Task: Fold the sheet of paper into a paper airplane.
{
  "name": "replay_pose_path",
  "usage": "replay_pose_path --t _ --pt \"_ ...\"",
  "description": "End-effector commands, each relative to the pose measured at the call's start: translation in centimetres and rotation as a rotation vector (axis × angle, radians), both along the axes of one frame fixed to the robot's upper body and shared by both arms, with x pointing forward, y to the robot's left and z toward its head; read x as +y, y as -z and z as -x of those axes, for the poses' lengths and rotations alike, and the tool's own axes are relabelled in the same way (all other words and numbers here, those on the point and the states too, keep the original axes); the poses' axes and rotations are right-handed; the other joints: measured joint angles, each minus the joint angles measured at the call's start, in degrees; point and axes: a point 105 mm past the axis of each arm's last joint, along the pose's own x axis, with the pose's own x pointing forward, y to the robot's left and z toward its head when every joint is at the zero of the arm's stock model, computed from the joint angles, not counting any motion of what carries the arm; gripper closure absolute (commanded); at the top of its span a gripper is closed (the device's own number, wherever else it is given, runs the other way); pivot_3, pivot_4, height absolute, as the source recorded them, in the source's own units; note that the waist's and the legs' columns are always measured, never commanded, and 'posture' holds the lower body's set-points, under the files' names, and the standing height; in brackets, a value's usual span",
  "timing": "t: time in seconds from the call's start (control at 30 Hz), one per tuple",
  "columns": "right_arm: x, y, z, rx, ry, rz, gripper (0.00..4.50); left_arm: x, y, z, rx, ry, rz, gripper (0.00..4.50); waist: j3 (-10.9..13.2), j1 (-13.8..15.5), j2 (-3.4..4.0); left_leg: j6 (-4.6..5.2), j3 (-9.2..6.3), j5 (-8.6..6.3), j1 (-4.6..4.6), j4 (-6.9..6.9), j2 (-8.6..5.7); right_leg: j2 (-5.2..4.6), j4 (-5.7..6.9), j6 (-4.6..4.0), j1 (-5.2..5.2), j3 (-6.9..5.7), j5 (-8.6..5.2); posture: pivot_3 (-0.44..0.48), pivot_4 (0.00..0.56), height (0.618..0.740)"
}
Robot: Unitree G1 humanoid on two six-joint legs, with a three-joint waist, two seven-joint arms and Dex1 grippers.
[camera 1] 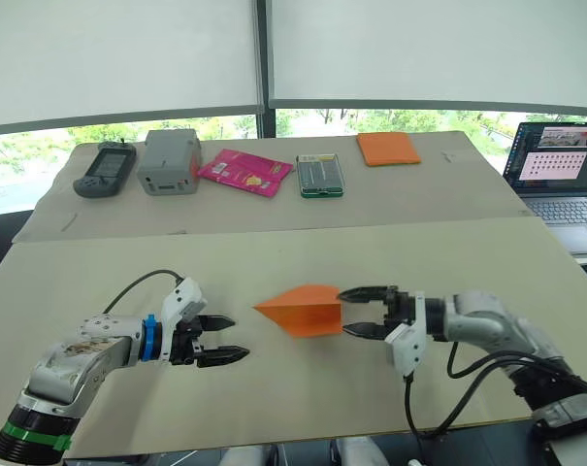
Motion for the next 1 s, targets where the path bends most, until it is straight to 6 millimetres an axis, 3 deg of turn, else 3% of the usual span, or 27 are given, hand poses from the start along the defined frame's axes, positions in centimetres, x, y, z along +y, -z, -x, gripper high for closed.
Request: replay_pose_path --t 0.03,0.13,0.17,0.33,0.4,0.5,0.67,0.83,1.0 --pt "0.1 -2.2 0.1 -0.008 -0.003 -0.058 0.86 -0.5 -0.9 0.0 -0.031 0.031 0.023 0.32 0.00 0.00 0.00 0.01 0.00 -0.01 0.00 0.00 0.00 -0.01 -0.01 0.00 0.00 0.00 0.00 0.000 0.150 0.740" --pt "0.4 -4.4 -1.1 0.062 0.050 -0.164 0.86 -0.8 -1.4 -0.1 -0.046 0.042 0.052 0.32 0.00 0.00 0.00 0.02 0.01 -0.01 -0.01 0.00 0.01 -0.02 -0.01 0.00 -0.01 0.01 0.00 0.000 0.150 0.740" --pt "0.4 -4.4 -1.5 0.127 0.074 -0.183 1.10 -0.9 -1.4 -0.1 -0.048 0.043 0.055 0.32 0.01 0.00 -0.01 0.02 0.03 -0.01 -0.01 0.00 0.01 -0.03 0.00 0.00 -0.02 0.02 0.00 0.000 0.150 0.740" --pt "1.6 -2.9 -3.8 0.458 0.223 -0.216 2.81 -1.0 -1.7 -0.3 -0.062 0.035 0.075 0.32 0.01 0.02 -0.01 0.02 -0.02 -0.02 -0.03 -0.02 0.14 -0.02 -0.06 -0.08 -0.01 0.10 0.03 0.000 0.150 0.740" --pt "2.7 -1.2 -3.6 0.594 0.238 -0.150 3.43 -1.1 -1.5 -0.4 -0.072 0.034 0.064 0.32 0.01 0.01 -0.01 0.02 -0.02 -0.02 -0.07 -0.01 0.14 -0.02 -0.06 -0.08 -0.05 0.15 0.03 0.000 0.150 0.740" --pt "4.0 -0.4 -3.9 0.693 0.258 -0.137 4.48 -1.3 -1.3 -0.4 -0.074 0.032 0.064 0.32 0.01 0.01 -0.01 0.02 -0.02 -0.02 -0.12 -0.01 0.14 -0.02 -0.06 -0.09 -0.10 0.15 0.04 0.000 0.150 0.740" --pt "4.7 0.9 -3.1 0.788 0.251 -0.099 4.48 -0.9 -1.2 -0.3 -0.075 0.014 0.059 0.32 0.01 0.38 0.00 0.01 -0.06 -0.01 -0.25 0.04 0.08 -0.04 -0.05 -0.09 -0.19 0.05 0.04 0.000 0.150 0.740" --pt "4.9 1.8 -0.4 0.884 0.193 -0.070 4.48 -0.3 -1.1 -0.1 -0.072 -0.005 0.050 0.32 0.01 0.47 0.00 -0.01 -0.09 -0.02 -0.26 0.02 0.10 -0.04 -0.05 -0.09 -0.20 0.01 0.04 0.000 0.150 0.740" --pt "4.8 3.3 0.7 0.925 0.218 -0.071 4.48 -0.6 -1.1 -0.3 -0.075 0.002 0.050 0.32 0.01 0.45 0.00 -0.02 -0.10 -0.02 -0.28 0.04 0.08 -0.04 -0.05 -0.09 -0.21 -0.01 0.04 0.000 0.150 0.740"
